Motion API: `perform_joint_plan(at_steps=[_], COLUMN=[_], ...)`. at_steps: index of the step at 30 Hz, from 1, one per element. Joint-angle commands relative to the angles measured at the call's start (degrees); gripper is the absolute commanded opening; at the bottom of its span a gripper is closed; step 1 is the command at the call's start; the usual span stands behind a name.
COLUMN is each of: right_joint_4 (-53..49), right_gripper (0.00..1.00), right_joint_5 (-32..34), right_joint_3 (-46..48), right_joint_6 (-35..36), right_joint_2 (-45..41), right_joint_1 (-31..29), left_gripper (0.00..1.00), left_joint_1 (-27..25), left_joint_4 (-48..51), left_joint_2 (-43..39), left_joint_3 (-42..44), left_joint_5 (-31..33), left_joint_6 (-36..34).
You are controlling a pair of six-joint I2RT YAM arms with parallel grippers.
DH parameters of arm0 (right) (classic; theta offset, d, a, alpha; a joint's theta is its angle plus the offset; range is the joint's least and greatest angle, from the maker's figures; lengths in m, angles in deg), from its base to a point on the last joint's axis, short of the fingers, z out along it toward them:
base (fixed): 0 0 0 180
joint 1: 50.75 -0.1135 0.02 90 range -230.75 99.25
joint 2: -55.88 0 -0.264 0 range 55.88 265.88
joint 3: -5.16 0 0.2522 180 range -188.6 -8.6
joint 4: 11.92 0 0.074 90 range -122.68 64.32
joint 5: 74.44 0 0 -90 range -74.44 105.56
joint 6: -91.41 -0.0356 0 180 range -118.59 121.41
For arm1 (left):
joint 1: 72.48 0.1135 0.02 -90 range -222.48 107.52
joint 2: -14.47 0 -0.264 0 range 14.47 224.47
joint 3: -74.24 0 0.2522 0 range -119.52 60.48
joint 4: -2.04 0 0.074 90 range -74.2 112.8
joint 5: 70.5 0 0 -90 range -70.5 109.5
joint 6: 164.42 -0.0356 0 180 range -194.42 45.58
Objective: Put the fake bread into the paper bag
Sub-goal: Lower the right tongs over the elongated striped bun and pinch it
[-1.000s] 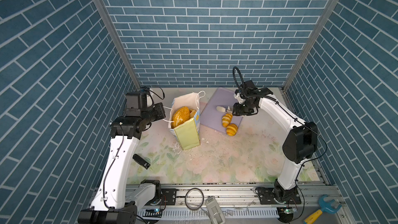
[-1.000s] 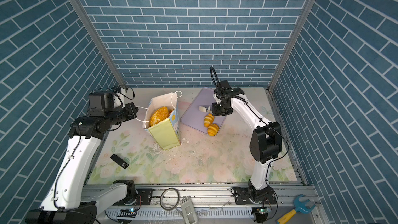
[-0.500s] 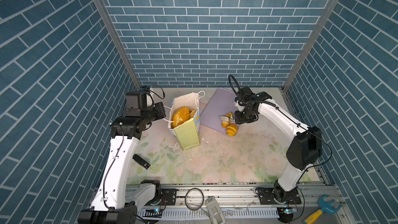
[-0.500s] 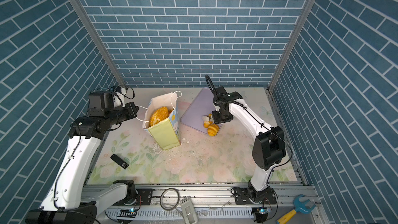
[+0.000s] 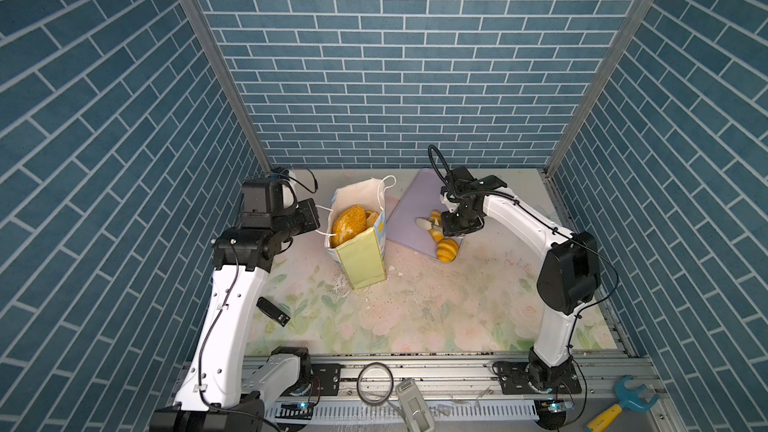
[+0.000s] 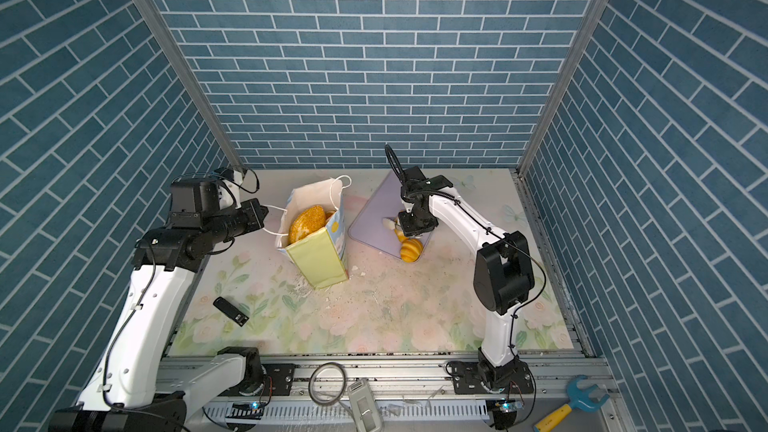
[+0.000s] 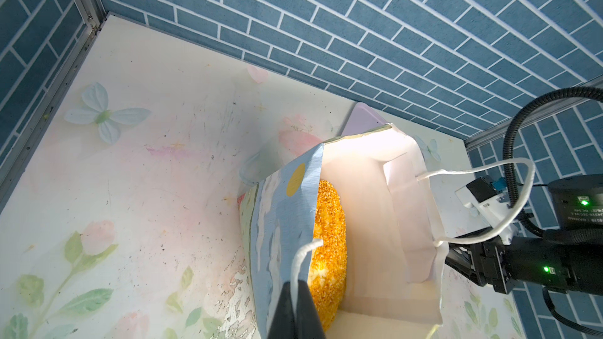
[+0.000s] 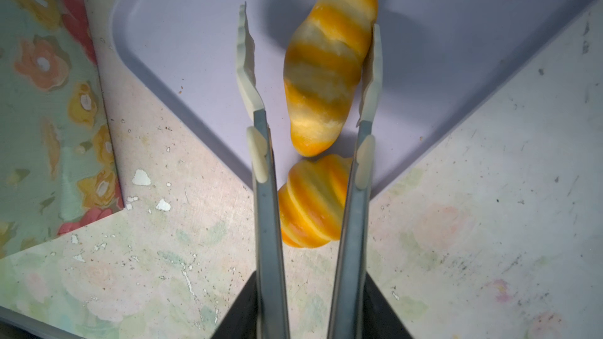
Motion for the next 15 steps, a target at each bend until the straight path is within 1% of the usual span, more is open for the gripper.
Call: perform_joint_plan(at_steps=[1, 3, 8, 12, 15], right_joint_4=[-0.1, -1.9, -3.4, -3.9, -2.8], right_gripper=[0.42, 0.43, 0.44, 0.41, 0.37], right_joint_5=[2.6, 4.8, 8.3, 9.4, 8.8], right_joint_3=[-4.6, -5.5, -2.4, 0.5, 1.2], right_joint_6=[2.8, 3.4, 2.9, 2.8, 2.9], right_joint_2=[2.9, 3.3, 0.9, -1.1, -1.0], right_joint_1=[-1.0, -1.6, -2.0, -2.1, -2.0], left_gripper=[0.0, 0.0, 0.0, 0.0, 0.05], left_joint_1=[0.3, 0.3, 0.3, 0.3, 0.3], left_joint_4=[-0.7, -0.6, -0.5, -0.5, 0.0], left_joint_2=[-0.7, -0.7, -0.9, -0.7, -0.6], left_joint_3=[0.4, 0.2, 0.4, 0.3, 0.1], left_joint_5=[-0.2, -0.1, 0.1, 0.0, -0.1], left_joint_6=[0.3, 0.3, 0.5, 0.4, 0.1])
